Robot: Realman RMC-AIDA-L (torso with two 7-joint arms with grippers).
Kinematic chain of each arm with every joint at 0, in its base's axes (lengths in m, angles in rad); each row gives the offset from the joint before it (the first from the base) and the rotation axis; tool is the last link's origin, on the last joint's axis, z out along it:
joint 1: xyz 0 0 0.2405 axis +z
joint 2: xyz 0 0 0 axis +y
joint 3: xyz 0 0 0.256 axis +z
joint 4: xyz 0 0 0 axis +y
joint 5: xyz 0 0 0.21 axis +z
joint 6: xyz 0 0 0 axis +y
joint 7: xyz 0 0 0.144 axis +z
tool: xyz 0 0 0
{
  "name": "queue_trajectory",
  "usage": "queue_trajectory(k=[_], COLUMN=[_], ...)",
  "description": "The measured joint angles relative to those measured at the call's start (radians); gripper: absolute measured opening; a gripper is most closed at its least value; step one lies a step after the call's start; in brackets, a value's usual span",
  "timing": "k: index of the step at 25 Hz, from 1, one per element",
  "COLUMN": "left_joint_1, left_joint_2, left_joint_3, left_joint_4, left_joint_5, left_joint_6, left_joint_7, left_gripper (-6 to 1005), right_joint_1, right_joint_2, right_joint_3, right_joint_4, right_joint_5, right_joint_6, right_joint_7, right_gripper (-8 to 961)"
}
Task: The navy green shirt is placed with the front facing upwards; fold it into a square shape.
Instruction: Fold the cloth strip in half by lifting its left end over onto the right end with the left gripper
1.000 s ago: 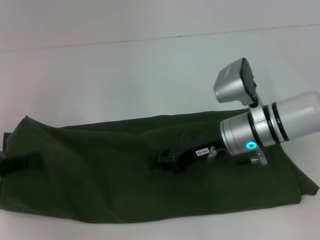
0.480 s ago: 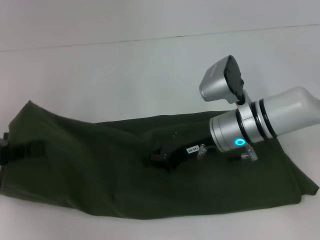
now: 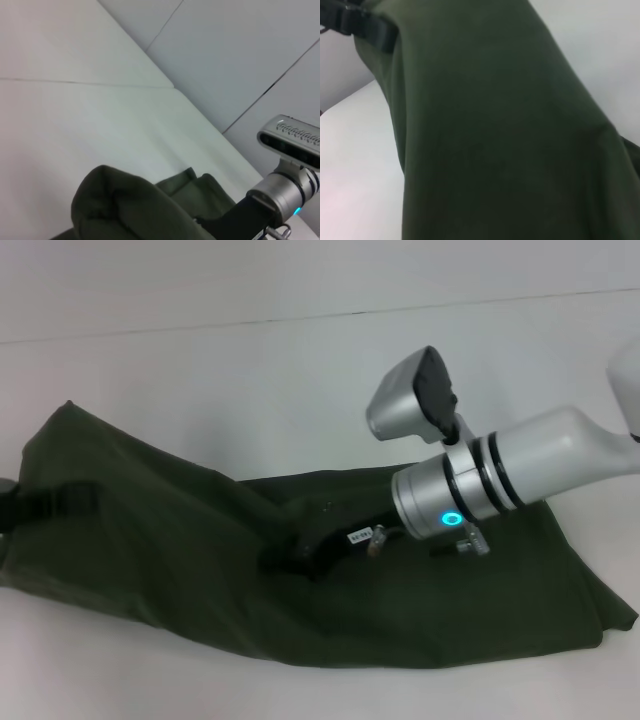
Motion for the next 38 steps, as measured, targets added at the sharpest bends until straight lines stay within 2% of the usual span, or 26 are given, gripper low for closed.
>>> queue_trajectory(k=[10, 22, 38], left_joint_1=[-0.014, -0.021, -0.026], left_joint_2=[0.005, 0.009, 0.013], left_joint_3=[0.002, 0.001, 0.001], left_joint_4=[0.004, 0.006, 0.030], left_joint_5=[-0.023, -0.038, -0.086], left_joint_6=[0.013, 0.028, 0.063], left_joint_7=[-0.011, -0.006, -0.010], left_gripper=[42, 41, 42], right_joint_1=[0.092, 0.215, 0.259], right_joint_2=[0.009, 0.010, 0.010], right_joint_3=[0.006, 0.001, 0.010], right_joint_4=[0.073, 0.147, 0.168], right_joint_5=[0.004, 0.039, 0.066], right_joint_6=[0.062, 0.115, 0.116], right_joint_7=[-0.001, -0.001, -0.021], right_gripper=[23, 22, 37])
